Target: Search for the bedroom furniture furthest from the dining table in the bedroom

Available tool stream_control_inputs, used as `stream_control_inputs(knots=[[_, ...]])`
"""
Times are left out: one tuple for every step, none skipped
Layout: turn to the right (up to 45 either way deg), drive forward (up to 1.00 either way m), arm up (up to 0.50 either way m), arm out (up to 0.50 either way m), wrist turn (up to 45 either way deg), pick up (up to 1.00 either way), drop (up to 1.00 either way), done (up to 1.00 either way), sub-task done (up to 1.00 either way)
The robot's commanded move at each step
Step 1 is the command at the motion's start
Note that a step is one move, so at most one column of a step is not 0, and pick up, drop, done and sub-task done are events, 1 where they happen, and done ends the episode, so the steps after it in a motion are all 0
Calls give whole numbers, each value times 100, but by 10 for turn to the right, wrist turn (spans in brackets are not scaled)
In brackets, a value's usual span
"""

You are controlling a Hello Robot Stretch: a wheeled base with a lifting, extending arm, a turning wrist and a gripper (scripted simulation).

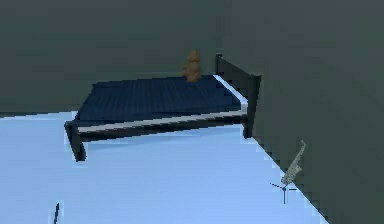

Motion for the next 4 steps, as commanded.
stream_control_inputs(knots=[[0, 45, 0, 0, 0, 0, 0, 0, 0], [-390, 0, 0, 0, 0, 0, 0, 0, 0], [0, 80, 0, 0, 0, 0, 0, 0, 0], [420, 0, 0, 0, 0, 0, 0, 0, 0]])
